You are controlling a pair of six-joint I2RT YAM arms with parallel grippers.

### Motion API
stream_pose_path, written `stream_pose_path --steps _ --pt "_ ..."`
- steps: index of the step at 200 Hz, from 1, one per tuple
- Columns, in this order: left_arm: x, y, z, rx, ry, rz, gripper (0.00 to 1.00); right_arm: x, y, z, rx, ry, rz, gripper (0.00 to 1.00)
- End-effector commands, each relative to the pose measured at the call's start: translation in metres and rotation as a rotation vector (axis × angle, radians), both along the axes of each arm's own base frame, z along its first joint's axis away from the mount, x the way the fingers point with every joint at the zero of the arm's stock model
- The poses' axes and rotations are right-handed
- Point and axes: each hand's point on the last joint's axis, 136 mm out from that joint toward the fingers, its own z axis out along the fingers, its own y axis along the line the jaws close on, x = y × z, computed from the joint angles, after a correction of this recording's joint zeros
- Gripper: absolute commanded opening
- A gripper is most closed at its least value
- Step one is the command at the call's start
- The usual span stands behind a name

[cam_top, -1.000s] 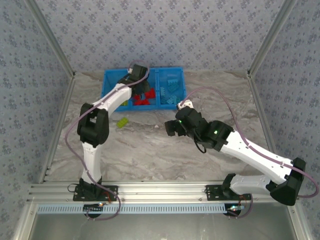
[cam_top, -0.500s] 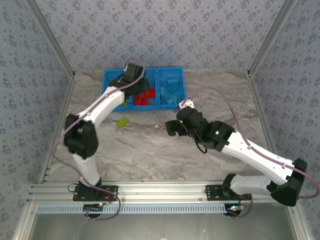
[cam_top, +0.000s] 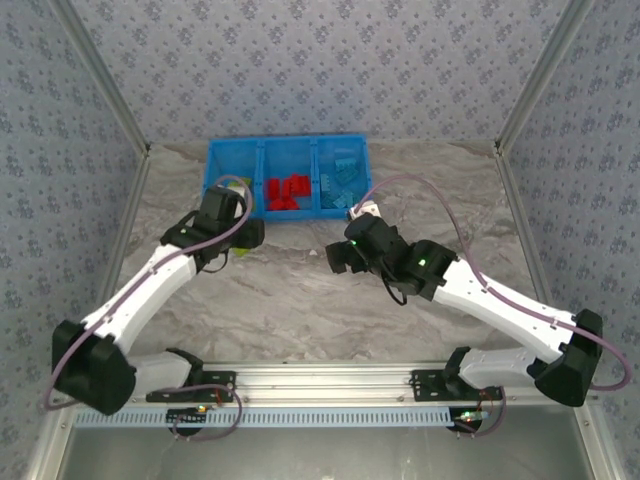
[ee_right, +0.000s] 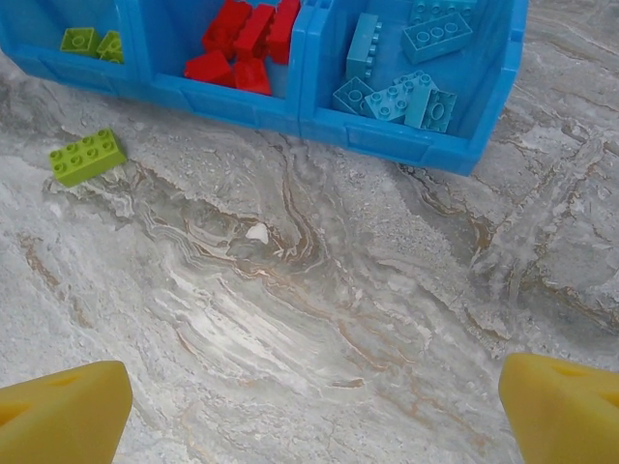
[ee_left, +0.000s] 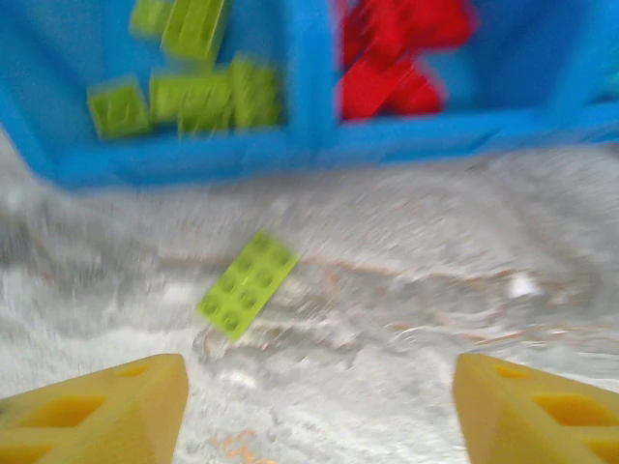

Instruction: Sort the legos into containers by color

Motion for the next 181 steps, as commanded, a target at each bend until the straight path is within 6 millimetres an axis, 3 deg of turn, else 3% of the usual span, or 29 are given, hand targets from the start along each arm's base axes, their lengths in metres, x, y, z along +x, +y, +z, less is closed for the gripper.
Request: stream_pose_path --steps 1,43,81,138,181 --pt "0.002 0.007 -0.038 0.03 0.124 -0.044 0.81 0.002 0.004 0.007 0.001 -0.011 0.014 1.0" --pt "0.03 0.009 -0.077 0.098 0.199 -0.056 0.92 0.0 -0.002 0.006 0.003 -0.006 0.001 1.0" --pt "0.05 0.018 -0.103 0.2 0.244 -0.049 0.94 -0.001 -0.003 0.006 0.005 -0.007 -0.005 1.0" --pt "0.05 0.007 -0.12 0.153 0.301 -0.064 0.68 -0.002 -0.003 0.006 0.017 0.001 -0.012 1.0" --pt "0.025 -0.002 -0.128 0.074 0.378 -0.045 0.53 -0.002 -0.001 0.008 0.025 -0.005 -0.012 1.0"
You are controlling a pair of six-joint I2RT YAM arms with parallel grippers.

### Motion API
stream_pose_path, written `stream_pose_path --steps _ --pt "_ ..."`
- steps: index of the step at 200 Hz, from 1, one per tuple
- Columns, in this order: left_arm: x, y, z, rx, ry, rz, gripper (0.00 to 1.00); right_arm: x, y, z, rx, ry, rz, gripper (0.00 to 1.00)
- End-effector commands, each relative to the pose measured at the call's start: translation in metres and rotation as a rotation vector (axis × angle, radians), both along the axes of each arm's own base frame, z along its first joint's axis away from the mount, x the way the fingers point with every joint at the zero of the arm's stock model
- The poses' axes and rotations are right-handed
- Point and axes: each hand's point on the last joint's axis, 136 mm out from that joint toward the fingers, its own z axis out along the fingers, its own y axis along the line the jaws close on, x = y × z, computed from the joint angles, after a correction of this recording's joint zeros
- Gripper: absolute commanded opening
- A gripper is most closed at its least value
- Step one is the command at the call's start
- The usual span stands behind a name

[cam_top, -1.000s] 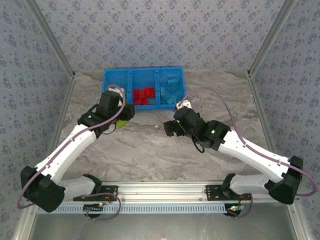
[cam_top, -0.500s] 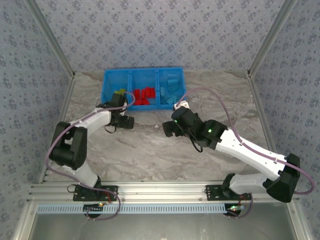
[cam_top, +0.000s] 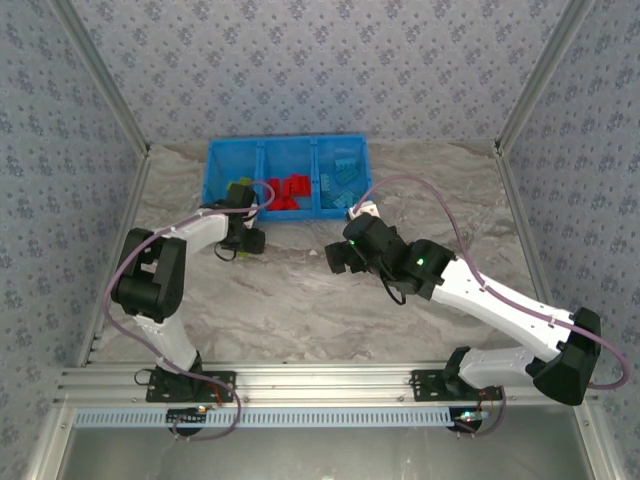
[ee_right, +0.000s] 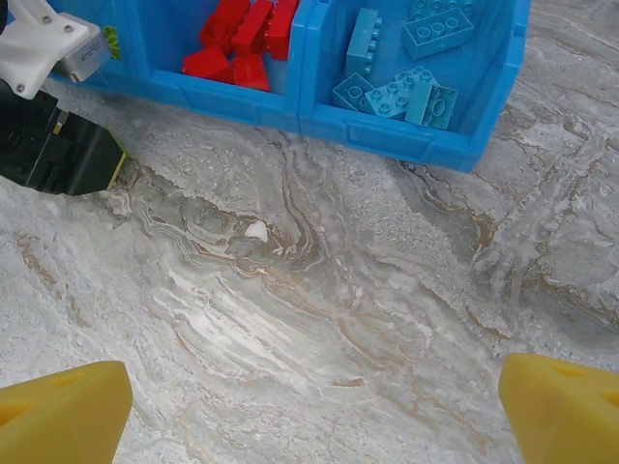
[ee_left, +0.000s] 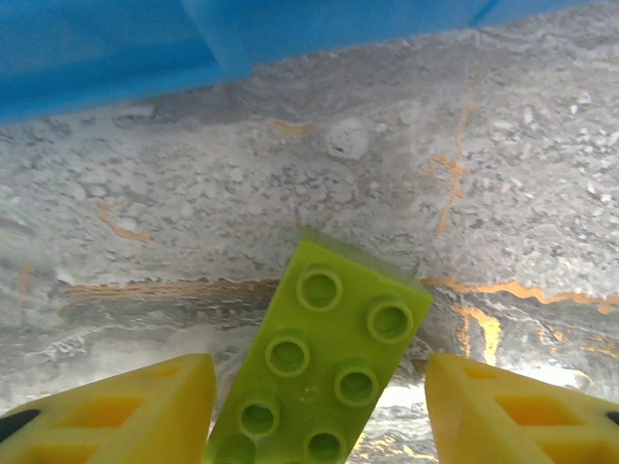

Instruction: Sort the legos into containers by color

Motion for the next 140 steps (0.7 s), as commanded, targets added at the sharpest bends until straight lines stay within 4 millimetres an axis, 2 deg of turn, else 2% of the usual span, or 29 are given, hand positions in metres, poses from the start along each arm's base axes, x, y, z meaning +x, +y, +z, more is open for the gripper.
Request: stream_pose_path --steps 1,25,44,60,79,101,115,127,140 --pt "-0.016 -0.007 0.0 -0.049 0.049 0.017 0.53 -0.002 -0.002 0.008 0.022 -0.008 -0.008 1.0" --pt "-0.029 -0.01 0.003 -0.056 0.042 0.03 0.41 -0.002 -0.001 0.008 0.022 -0.01 -0.004 1.0" --pt "-0.034 -0.015 0.021 -0.076 -0.005 0.029 0.31 -0.002 -0.001 0.009 0.021 -0.011 -0.004 1.0" --pt "-0.033 -0.018 0.048 -0.103 -0.073 0.038 0.27 -0.002 -0.001 0.011 0.021 -0.015 -0.005 1.0" --pt "-0.029 -0.017 0.099 -0.147 -0.206 0.07 0.25 -0.001 -0.002 0.012 0.022 -0.019 -0.008 1.0" --pt "-0.013 0.001 0.159 -0.158 -0.412 0.148 0.24 0.0 -0.003 0.013 0.024 -0.026 -0.014 1.0" --pt "0.003 0.019 0.183 -0.143 -0.5 0.209 0.23 0.0 -0.002 0.012 0.026 -0.026 -0.013 1.0" --pt "0.022 0.032 0.191 -0.131 -0.532 0.25 0.23 0.0 -0.001 0.012 0.026 -0.027 -0.01 1.0" --pt "0.045 0.042 0.188 -0.119 -0.523 0.279 0.22 0.001 -0.001 0.012 0.029 -0.027 -0.013 1.0"
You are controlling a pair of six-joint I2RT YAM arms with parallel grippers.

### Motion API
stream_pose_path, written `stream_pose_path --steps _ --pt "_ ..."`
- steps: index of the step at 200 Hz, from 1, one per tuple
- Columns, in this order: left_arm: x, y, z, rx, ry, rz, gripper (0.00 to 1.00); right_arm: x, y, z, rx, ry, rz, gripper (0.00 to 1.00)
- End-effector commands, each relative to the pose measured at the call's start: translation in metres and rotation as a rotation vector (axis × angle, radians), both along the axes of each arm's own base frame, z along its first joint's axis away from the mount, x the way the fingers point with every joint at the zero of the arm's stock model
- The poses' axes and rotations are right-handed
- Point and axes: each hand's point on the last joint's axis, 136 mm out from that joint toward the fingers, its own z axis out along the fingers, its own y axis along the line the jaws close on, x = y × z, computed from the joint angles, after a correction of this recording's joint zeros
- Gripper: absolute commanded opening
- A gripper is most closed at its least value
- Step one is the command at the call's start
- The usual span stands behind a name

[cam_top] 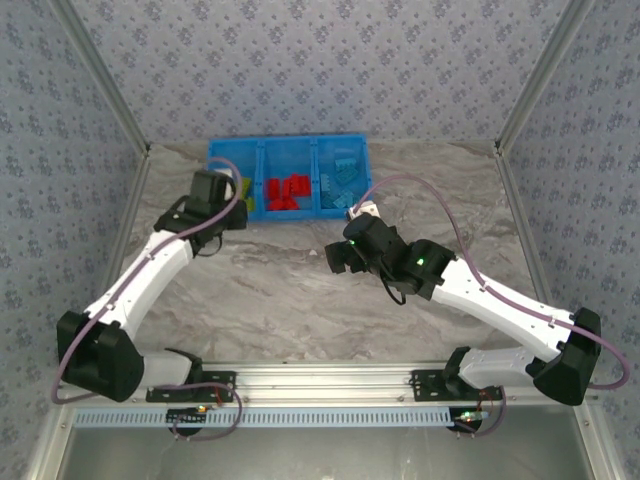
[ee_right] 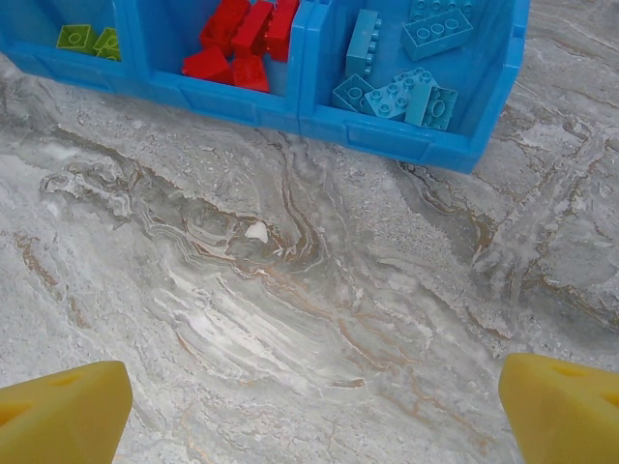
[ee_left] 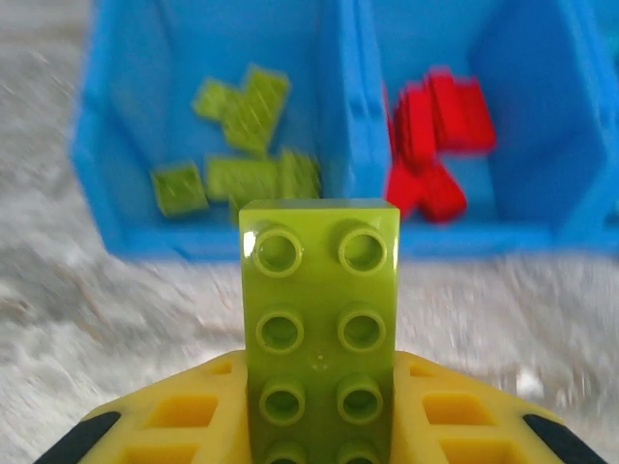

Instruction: Sort the legos into containers by color

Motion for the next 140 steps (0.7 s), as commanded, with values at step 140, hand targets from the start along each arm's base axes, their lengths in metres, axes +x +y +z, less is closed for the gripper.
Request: stream_pose_path --steps 140 --pt "0.189 0.043 -0.019 0.096 0.075 0.199 0.58 -0.001 -0.009 0.015 0.013 -0.03 -0.022 1.0"
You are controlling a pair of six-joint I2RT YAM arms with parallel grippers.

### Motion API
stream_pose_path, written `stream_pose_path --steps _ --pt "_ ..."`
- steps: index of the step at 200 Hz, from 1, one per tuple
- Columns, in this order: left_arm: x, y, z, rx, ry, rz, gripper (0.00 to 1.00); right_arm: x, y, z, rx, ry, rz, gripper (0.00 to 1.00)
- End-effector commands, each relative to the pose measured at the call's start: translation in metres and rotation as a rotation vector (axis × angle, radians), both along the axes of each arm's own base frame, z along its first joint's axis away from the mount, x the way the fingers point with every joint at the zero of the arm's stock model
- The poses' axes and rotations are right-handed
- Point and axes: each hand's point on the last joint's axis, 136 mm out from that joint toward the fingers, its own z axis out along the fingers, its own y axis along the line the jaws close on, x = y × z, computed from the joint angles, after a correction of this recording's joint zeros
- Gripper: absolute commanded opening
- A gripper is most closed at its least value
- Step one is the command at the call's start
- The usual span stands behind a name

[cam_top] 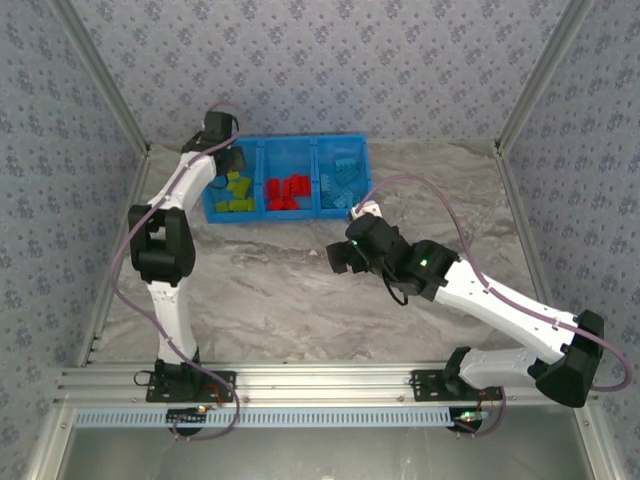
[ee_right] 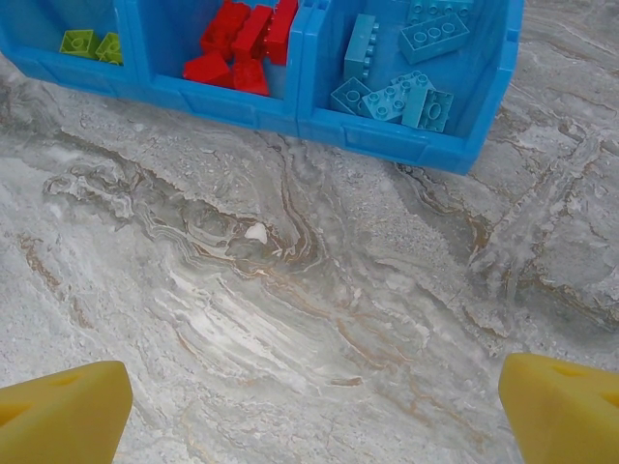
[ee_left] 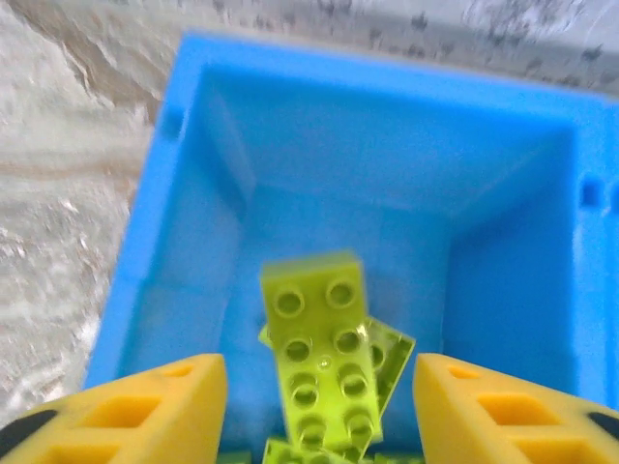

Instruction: Sort the legos into containers by color

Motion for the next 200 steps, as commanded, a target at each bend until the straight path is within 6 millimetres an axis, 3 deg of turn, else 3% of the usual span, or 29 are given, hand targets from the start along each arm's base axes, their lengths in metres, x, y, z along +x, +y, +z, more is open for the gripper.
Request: stream_pose_path --steps 1,16,19,39,64,87,112,144,173,200 --pt "-0.004 0.008 0.032 0.023 -0.02 0.017 0.58 0.001 -0.006 0.011 0.007 -0.025 -0.021 1.0" --pt "-0.015 0.002 0.057 -0.021 -0.064 0.002 0.58 0.003 -0.009 0.008 0.001 -0.022 -0.031 1.0" --pt "-0.02 0.001 0.051 -0.027 -0.05 0.0 0.58 0.003 -0.009 0.008 0.0 -0.022 -0.034 1.0" --pt "-0.052 -0.01 0.076 -0.091 -0.125 -0.024 0.58 0.007 -0.018 0.003 -0.01 -0.025 -0.073 1.0" --pt "-0.109 -0.022 0.107 -0.172 -0.26 -0.048 0.58 0.016 -0.041 -0.007 -0.025 -0.022 -0.154 1.0" --pt "-0.16 -0.028 0.113 -0.199 -0.334 -0.077 0.6 0.026 -0.077 -0.014 -0.049 -0.037 -0.266 1.0" --pt "-0.206 -0.019 0.098 -0.174 -0.368 -0.089 0.67 0.034 -0.126 -0.024 -0.078 -0.073 -0.397 1.0" --pt "-0.242 0.018 0.062 -0.043 -0.402 -0.007 0.83 0.037 -0.191 -0.047 -0.151 -0.102 -0.576 1.0" --pt "-0.251 0.031 0.036 0.08 -0.442 -0.026 0.95 0.043 -0.245 -0.077 -0.233 -0.11 -0.71 1.0" --pt "-0.247 0.036 0.013 0.174 -0.453 -0.066 0.99 0.062 -0.268 -0.11 -0.216 -0.157 -0.701 1.0"
